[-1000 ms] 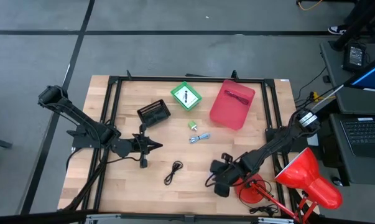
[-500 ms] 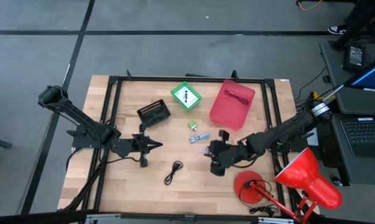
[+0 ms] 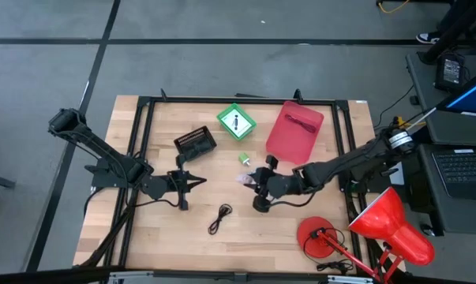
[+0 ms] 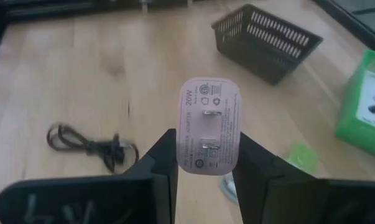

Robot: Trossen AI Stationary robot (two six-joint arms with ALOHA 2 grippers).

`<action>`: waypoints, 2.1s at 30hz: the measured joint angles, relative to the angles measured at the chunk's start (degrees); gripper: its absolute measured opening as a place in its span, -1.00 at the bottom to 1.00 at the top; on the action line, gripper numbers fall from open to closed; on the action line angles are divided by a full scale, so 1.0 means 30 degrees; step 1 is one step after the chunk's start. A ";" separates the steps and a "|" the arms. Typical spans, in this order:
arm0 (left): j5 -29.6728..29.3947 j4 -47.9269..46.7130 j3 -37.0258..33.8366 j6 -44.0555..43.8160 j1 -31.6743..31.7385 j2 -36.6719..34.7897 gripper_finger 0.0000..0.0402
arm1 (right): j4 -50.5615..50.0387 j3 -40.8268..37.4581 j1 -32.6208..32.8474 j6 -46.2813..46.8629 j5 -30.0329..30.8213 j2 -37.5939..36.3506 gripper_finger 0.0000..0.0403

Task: Pick and place items into bin
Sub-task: Put the pink charger adapter into the black bin

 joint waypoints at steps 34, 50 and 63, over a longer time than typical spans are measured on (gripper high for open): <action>-0.4114 0.4111 -0.0007 0.3558 0.2775 0.3283 0.15 | 0.7319 -0.0007 -0.5562 -0.2481 -0.3758 0.1849 -0.55; -0.4883 1.0160 -0.0007 0.7183 0.4971 0.5822 0.16 | 0.8032 -0.0007 -0.6346 -0.3085 -0.3751 0.1849 -0.55; -0.3616 1.1511 0.0660 0.8650 0.6290 0.6949 0.16 | 0.8083 -0.0007 -0.6607 -0.3340 -0.3677 0.1849 -0.55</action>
